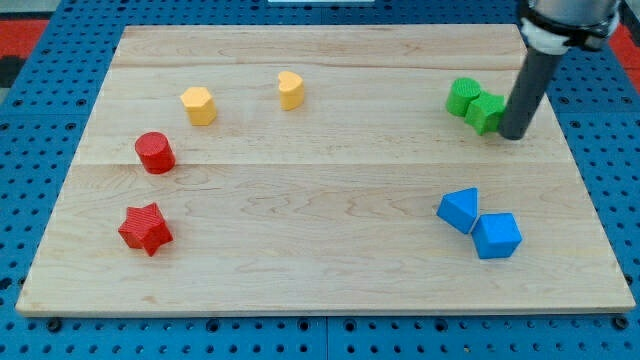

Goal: Place your hand at right center of the board

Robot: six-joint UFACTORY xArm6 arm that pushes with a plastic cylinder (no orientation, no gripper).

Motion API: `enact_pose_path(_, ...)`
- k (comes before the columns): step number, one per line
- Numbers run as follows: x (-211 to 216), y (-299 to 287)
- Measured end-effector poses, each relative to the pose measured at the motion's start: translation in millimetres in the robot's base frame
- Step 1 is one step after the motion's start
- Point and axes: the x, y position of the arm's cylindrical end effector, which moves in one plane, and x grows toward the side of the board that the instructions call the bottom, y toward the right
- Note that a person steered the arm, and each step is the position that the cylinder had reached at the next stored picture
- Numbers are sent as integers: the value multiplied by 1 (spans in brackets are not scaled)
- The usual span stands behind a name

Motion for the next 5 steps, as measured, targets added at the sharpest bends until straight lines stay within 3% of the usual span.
enact_pose_path(5,-53,24)
